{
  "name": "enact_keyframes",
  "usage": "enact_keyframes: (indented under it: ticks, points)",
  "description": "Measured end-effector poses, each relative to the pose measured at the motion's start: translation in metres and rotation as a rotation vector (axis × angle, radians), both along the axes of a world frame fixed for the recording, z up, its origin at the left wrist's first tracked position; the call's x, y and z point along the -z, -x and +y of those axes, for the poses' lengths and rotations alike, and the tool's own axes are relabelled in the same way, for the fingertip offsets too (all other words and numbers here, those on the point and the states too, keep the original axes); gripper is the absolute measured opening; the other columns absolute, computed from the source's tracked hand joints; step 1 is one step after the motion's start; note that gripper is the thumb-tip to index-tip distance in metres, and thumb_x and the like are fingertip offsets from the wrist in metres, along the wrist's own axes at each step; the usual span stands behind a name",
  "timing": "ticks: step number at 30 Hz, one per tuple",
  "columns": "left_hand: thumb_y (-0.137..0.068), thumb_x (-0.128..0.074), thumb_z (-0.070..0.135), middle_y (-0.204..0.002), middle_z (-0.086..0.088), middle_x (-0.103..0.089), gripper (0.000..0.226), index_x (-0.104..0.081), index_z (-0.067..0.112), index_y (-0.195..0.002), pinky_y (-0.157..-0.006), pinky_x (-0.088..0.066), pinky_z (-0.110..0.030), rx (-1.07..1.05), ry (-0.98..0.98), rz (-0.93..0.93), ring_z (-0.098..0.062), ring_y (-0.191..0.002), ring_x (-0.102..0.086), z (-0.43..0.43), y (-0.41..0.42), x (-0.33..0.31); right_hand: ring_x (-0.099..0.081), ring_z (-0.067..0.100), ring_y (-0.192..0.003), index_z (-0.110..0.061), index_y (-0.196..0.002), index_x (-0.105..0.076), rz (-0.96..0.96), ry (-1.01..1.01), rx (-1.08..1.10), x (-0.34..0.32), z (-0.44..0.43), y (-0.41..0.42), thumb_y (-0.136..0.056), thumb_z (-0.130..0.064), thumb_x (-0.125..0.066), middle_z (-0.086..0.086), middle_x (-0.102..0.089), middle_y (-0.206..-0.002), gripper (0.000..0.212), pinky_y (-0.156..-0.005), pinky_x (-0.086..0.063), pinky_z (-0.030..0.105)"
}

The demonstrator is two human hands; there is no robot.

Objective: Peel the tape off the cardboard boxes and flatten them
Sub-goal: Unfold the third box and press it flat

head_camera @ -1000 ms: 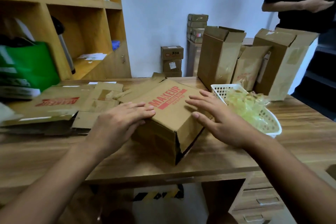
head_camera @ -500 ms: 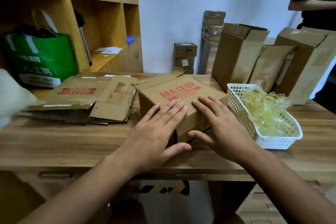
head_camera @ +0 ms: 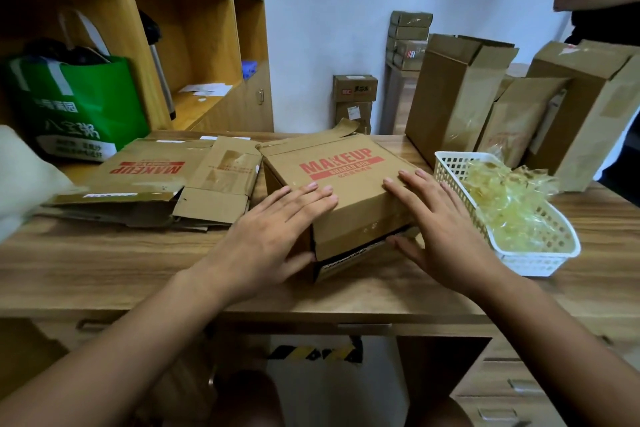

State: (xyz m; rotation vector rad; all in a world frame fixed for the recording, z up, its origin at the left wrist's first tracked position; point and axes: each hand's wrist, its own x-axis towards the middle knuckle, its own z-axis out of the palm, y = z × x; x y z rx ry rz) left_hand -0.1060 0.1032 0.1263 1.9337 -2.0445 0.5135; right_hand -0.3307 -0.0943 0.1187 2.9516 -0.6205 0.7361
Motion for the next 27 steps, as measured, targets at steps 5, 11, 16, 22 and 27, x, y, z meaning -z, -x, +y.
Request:
enact_keyframes:
  ticks: [5,11,16,22,27]
  points:
    - [-0.088,-0.07,0.024,-0.165,0.014,-0.019,0.085,-0.022,0.03,-0.158,-0.123,-0.004,-0.02,-0.001,0.006,0.049,-0.002,-0.152,-0.009,0.003,-0.018,-0.004,-0.038,0.027,-0.144,-0.025,-0.155,-0.037,-0.092,0.046,-0.029,-0.001,-0.003,-0.003,-0.088,-0.037,-0.071,0.003,-0.041,-0.154,0.076,-0.119,-0.03,0.054]
    - [-0.089,-0.068,0.015,-0.164,0.007,-0.024,0.082,-0.025,0.026,-0.158,-0.124,-0.019,-0.036,-0.108,0.074,-0.007,-0.01,-0.153,-0.016,0.005,-0.029,-0.002,-0.041,0.029,-0.139,-0.023,-0.152,-0.043,-0.121,0.109,-0.04,0.003,0.001,-0.008,-0.087,-0.034,-0.075,0.003,-0.047,-0.15,0.073,-0.118,-0.03,0.056]
    - [-0.087,-0.061,0.003,-0.165,-0.004,-0.02,0.082,-0.024,0.018,-0.159,-0.123,-0.023,-0.047,-0.091,0.13,-0.123,-0.02,-0.154,-0.015,0.007,-0.012,0.005,-0.039,0.03,-0.138,-0.023,-0.153,-0.043,-0.108,0.076,-0.025,0.001,0.004,-0.011,-0.087,-0.034,-0.075,0.003,-0.045,-0.149,0.074,-0.114,-0.037,0.053]
    - [-0.082,-0.058,-0.001,-0.167,-0.003,-0.014,0.088,-0.021,0.019,-0.159,-0.123,-0.02,-0.049,-0.075,0.025,-0.152,-0.018,-0.154,-0.009,0.005,0.005,0.008,-0.032,0.028,-0.143,-0.025,-0.157,-0.036,-0.091,0.009,-0.031,0.001,0.005,-0.009,-0.086,-0.037,-0.074,0.002,-0.038,-0.153,0.081,-0.109,-0.044,0.044]
    - [-0.093,-0.063,0.016,-0.167,-0.003,-0.011,0.078,-0.022,0.019,-0.159,-0.124,-0.017,-0.043,-0.069,0.013,-0.156,-0.017,-0.154,-0.006,0.006,0.0,0.007,-0.029,0.027,-0.145,-0.024,-0.159,-0.03,-0.052,0.023,-0.046,0.001,0.002,-0.005,-0.087,-0.031,-0.077,0.001,-0.034,-0.157,0.087,-0.111,-0.041,0.04]
